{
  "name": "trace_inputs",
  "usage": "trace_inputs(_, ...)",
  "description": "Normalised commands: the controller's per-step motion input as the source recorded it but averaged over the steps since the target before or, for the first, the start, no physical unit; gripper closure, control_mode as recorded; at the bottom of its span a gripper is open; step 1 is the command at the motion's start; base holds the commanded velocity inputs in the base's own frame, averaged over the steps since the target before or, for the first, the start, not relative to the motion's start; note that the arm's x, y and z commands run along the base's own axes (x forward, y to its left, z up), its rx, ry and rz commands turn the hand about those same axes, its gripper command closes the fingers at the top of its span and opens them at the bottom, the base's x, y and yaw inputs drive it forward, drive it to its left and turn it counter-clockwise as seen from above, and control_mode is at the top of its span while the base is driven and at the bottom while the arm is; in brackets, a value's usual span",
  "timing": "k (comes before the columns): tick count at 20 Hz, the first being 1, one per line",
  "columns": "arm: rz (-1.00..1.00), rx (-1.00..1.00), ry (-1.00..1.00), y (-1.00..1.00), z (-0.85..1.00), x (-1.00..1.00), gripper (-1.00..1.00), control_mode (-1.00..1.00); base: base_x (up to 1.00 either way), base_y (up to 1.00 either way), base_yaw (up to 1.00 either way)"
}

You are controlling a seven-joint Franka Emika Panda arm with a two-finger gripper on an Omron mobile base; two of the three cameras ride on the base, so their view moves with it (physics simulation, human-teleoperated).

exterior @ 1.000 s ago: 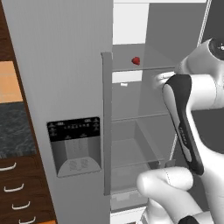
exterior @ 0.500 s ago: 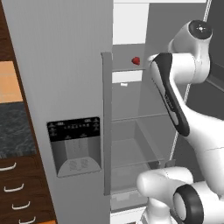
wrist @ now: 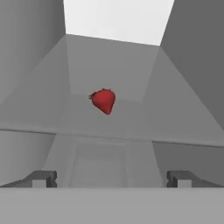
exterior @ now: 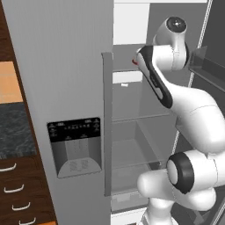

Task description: Take the strawberry from the fridge and place it on top of the pancake, located on the dining counter.

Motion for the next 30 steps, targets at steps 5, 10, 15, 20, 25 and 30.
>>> trace_inputs(5,-0.02,0.04,0.0,0.21,-0.28,0.72,-1.0,-1.0,0.0,0.0,0.0)
trace_inputs(10,0.0,0.05,0.0,-0.06,-0.14,0.57,-1.0,-1.0,0.0,0.0,0.0)
trace_inputs(15,0.0,0.04,0.03,-0.23,-0.04,0.31,-1.0,-1.0,0.0,0.0,0.0)
trace_inputs(20,-0.02,0.01,0.02,0.01,-0.14,0.38,-1.0,-1.0,0.0,0.0,0.0)
trace_inputs(25,-0.03,0.0,0.02,0.02,-0.19,0.51,-1.0,-1.0,0.0,0.0,0.0)
trace_inputs(30,-0.05,0.0,0.02,0.17,-0.14,0.37,-1.0,-1.0,0.0,0.0,0.0)
